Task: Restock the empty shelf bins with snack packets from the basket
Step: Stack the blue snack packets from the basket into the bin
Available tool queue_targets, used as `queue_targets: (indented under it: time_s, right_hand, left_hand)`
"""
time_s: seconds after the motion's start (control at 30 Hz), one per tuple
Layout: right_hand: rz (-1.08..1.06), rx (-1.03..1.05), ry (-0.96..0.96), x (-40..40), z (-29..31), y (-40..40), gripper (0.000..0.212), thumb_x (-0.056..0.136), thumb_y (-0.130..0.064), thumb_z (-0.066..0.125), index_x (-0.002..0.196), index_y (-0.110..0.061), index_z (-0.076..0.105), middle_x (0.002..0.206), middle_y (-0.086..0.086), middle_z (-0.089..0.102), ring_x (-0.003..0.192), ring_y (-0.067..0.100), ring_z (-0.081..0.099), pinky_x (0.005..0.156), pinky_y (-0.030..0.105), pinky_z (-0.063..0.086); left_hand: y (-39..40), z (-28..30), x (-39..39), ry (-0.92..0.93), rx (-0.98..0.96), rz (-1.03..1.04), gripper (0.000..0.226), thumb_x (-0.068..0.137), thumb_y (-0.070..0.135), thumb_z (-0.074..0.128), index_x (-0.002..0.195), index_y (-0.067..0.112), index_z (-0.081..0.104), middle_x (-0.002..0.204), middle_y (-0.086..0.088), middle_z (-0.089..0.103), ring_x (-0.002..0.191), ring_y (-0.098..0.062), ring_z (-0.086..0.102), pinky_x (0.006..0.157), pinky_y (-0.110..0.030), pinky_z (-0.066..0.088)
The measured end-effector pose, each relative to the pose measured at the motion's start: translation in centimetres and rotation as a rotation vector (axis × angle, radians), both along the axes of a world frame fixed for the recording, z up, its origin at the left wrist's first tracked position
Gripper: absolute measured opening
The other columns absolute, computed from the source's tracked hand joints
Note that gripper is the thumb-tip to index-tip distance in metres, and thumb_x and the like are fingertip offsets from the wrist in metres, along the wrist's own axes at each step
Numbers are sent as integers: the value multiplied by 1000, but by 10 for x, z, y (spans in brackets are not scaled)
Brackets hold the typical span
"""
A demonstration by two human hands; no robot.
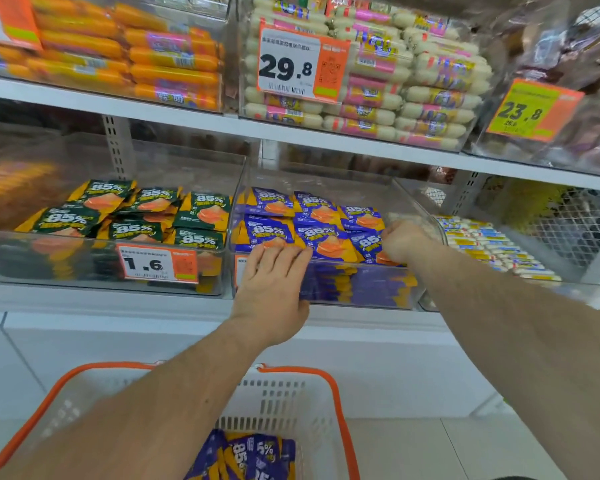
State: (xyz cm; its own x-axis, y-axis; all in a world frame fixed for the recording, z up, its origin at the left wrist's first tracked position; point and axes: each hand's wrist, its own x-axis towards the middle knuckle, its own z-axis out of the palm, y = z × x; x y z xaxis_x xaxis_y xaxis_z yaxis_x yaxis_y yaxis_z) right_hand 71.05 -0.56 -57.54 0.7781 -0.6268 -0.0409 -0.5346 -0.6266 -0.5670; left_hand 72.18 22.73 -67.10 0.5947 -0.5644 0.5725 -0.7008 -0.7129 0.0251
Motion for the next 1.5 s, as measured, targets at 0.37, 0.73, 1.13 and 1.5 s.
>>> queue_targets:
  time_s: [0.37,0.73,1.13,1.5]
  right_hand:
    - [-31,-241,143,-8,-4,7,15,88,-8,56,102,-4,60,115,17,63,93,32,59,48,25,32]
    - [79,-726,-536,-27,-18,34,25,73,-6,49,90,-2,68,95,20,57,86,40,58,69,39,47]
    - [626,-204,49,-42,-204,178,6,82,-15,55,83,-16,61,90,5,63,83,26,59,72,38,52]
    - [568,78,889,-106,-369,192,2,94,-12,50,95,-12,52,81,7,49,68,21,45,62,34,38]
  left_hand:
    - [-3,0,-1,1,10,24,81,61,37,76,134,12,54,126,-6,60,120,-32,53,111,-46,16]
    - [4,8,-10,139,-46,-64,77,88,33,56,154,16,21,161,-2,18,149,-24,8,119,-40,-9]
    - [112,-119,-37,855,-75,55,34,91,15,52,123,22,59,116,5,64,98,-16,60,87,-33,51]
    - [123,-179,-46,1173,-39,93,29,95,16,48,121,19,61,117,0,66,104,-17,60,92,-35,52]
